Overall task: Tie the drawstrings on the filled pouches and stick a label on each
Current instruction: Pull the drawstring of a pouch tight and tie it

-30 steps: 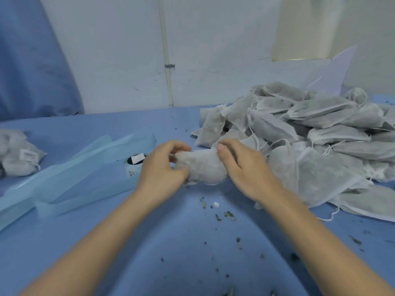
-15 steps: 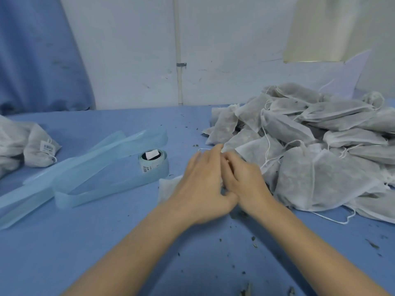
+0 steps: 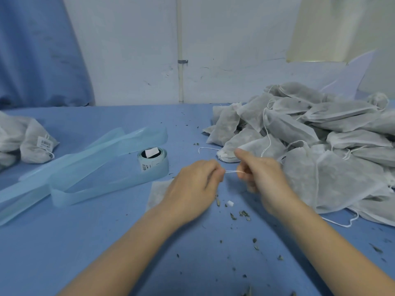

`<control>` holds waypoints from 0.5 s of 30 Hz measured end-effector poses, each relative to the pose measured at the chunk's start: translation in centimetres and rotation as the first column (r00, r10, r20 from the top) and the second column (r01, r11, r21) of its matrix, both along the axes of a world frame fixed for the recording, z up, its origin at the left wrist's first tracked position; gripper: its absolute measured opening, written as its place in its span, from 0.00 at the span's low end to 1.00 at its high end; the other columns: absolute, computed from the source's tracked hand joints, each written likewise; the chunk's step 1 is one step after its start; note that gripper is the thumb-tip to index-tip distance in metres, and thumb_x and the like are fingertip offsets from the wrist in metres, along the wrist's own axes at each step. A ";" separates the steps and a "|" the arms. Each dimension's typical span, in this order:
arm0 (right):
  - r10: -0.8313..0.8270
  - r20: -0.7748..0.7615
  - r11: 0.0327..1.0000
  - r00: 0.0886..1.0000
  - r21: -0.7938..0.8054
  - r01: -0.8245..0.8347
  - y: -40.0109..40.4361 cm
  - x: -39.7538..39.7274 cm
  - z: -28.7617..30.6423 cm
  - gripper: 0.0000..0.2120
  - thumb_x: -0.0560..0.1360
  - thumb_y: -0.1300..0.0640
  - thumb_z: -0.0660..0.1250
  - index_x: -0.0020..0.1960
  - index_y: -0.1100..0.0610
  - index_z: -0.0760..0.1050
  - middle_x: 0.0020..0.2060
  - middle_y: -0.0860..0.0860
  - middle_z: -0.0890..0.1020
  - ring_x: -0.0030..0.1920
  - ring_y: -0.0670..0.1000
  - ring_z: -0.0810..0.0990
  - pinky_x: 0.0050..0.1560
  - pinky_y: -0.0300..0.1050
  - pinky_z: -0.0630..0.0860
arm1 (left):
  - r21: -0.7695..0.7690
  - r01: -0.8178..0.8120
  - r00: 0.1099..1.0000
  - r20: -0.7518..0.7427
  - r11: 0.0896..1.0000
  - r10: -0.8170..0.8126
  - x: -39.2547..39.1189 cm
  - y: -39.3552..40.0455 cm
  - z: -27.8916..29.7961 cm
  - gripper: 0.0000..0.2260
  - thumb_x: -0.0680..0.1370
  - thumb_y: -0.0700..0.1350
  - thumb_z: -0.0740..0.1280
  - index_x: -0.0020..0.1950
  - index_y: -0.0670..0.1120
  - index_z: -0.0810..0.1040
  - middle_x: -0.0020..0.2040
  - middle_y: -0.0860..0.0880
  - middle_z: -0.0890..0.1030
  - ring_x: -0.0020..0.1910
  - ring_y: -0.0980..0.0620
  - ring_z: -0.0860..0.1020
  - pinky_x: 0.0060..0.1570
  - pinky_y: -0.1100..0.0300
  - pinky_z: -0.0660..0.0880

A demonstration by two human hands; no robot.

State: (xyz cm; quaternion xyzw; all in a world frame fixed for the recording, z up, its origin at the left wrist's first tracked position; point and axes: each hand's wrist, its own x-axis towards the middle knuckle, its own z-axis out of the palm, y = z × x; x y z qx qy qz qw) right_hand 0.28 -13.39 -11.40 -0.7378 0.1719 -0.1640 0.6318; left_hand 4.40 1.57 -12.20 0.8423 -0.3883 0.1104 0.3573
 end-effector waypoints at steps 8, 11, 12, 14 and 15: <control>0.235 0.265 0.505 0.935 0.789 -0.350 1.4 -0.3 -0.1 0.09 0.62 0.62 0.62 0.39 0.62 0.77 0.22 0.47 0.63 0.21 0.44 0.56 0.20 0.35 0.51 | -0.491 -0.087 0.880 -0.446 0.867 -0.164 -0.2 -0.6 -0.4 0.08 0.78 0.39 0.64 0.41 0.50 0.74 0.34 0.56 0.78 0.36 0.58 0.75 0.42 0.66 0.70; 0.273 0.292 0.558 0.917 0.728 -0.398 2.0 -0.3 -0.5 0.17 0.66 0.63 0.61 0.52 0.61 0.81 0.25 0.48 0.68 0.22 0.43 0.57 0.21 0.34 0.52 | -0.575 -0.157 0.868 -0.468 0.803 -0.165 0.0 -0.4 -0.5 0.09 0.75 0.37 0.68 0.38 0.49 0.75 0.37 0.53 0.80 0.40 0.57 0.78 0.45 0.67 0.71; 0.287 0.276 0.607 0.917 0.689 -0.397 2.2 -0.3 -0.6 0.18 0.69 0.65 0.59 0.55 0.59 0.80 0.26 0.48 0.69 0.22 0.43 0.57 0.21 0.34 0.53 | -0.590 -0.170 0.870 -0.467 0.789 -0.161 0.0 -0.4 -0.6 0.09 0.74 0.37 0.69 0.38 0.49 0.76 0.37 0.52 0.81 0.40 0.57 0.79 0.44 0.68 0.71; 0.311 0.206 0.759 0.928 0.534 -0.372 2.6 -0.3 -0.5 0.21 0.74 0.67 0.55 0.59 0.53 0.79 0.26 0.48 0.69 0.23 0.43 0.57 0.22 0.34 0.54 | -0.607 -0.180 0.868 -0.469 0.774 -0.165 0.1 -0.4 -0.8 0.07 0.74 0.38 0.69 0.38 0.48 0.77 0.37 0.51 0.82 0.40 0.54 0.80 0.46 0.64 0.73; 0.318 0.158 0.839 0.935 0.412 -0.355 2.7 -0.4 -0.5 0.23 0.74 0.67 0.55 0.59 0.49 0.79 0.27 0.48 0.70 0.23 0.44 0.58 0.23 0.34 0.55 | -0.608 -0.187 0.864 -0.475 0.772 -0.165 0.1 -0.5 -0.9 0.07 0.75 0.39 0.69 0.38 0.47 0.78 0.36 0.50 0.82 0.41 0.52 0.80 0.48 0.60 0.74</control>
